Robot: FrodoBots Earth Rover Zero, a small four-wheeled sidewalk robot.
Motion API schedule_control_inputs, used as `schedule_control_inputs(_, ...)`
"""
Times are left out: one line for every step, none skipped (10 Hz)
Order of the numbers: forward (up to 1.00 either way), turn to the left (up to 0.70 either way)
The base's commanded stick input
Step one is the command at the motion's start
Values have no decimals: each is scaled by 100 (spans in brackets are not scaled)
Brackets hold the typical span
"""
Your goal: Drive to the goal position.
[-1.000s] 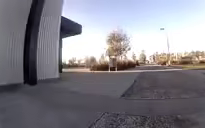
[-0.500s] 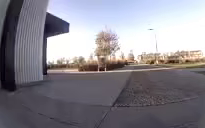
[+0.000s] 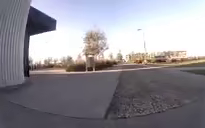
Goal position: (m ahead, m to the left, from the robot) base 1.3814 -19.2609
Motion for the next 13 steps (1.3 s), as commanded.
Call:
schedule_control_inputs(70,-35)
schedule_control_inputs(70,-35)
schedule_control_inputs(70,-35)
schedule_control_inputs(70,-35)
schedule_control_inputs(70,-35)
schedule_control_inputs(70,-35)
schedule_control_inputs(70,-35)
schedule_control_inputs(70,-35)
schedule_control_inputs(70,-35)
schedule_control_inputs(70,-35)
schedule_control_inputs(70,-35)
schedule_control_inputs(70,-34)
schedule_control_inputs(70,-33)
